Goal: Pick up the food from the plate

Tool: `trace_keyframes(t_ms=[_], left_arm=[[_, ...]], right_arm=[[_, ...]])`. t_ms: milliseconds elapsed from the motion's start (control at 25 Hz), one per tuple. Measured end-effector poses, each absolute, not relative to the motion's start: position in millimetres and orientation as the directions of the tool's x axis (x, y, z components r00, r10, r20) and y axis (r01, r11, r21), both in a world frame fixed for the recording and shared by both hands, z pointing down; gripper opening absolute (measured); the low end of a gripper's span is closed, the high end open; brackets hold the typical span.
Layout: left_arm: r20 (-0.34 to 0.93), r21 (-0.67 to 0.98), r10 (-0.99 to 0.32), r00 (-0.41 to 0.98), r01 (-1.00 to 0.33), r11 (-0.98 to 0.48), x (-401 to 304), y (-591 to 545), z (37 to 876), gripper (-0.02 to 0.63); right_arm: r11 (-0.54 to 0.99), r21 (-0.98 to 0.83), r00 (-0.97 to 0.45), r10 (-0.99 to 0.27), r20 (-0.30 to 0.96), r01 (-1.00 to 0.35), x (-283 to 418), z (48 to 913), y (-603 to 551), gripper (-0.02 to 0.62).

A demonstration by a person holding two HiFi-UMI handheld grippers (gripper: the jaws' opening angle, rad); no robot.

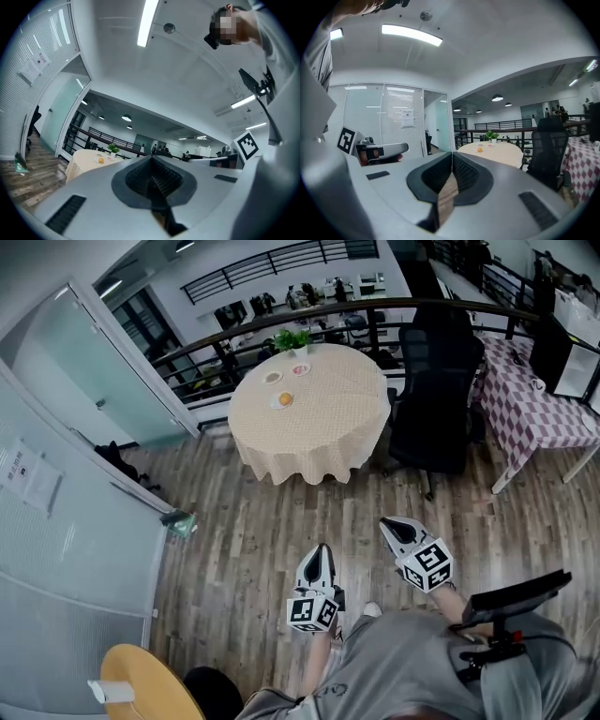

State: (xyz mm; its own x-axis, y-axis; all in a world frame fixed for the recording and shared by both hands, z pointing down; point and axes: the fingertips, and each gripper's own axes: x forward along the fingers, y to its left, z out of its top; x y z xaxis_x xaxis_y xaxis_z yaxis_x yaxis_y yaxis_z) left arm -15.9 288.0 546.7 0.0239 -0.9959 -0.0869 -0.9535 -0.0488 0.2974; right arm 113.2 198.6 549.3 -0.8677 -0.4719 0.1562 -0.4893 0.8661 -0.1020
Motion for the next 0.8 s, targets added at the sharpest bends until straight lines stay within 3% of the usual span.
trace_keyframes(t_ms=[800], left_arm=[[-0.059,0.322,-0.996,0.069,-0.943,-0.085,-58,246,570,0.011]], right_arm=[[0.837,-0.103,-0.834,-0.510,0.210,-0.538,63,569,167,0.015]])
